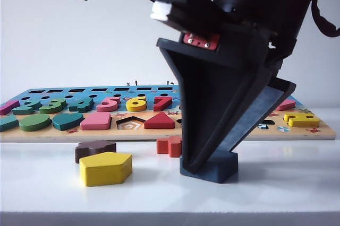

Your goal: Insert the cube into the slot.

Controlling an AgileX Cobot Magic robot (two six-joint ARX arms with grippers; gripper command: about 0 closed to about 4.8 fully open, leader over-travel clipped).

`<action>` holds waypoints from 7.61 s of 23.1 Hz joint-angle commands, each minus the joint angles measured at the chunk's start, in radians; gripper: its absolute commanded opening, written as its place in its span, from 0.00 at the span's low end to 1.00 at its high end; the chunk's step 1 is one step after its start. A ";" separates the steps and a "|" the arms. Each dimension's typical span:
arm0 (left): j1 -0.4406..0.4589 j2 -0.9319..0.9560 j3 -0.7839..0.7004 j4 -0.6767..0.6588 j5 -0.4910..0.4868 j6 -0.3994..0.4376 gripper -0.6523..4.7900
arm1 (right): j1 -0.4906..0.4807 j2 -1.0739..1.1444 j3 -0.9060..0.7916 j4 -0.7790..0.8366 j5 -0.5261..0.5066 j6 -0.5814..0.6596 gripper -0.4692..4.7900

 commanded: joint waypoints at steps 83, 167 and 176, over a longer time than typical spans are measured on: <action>0.006 -0.001 0.002 0.152 0.005 0.023 0.15 | -0.200 0.114 0.134 0.036 0.387 0.756 0.12; 0.006 -0.001 0.002 0.152 0.005 0.023 0.15 | -0.191 0.074 0.136 0.078 0.396 0.704 0.60; 0.013 -0.008 0.002 0.155 -0.047 0.023 0.15 | -0.205 -0.074 0.136 0.109 0.347 0.517 0.60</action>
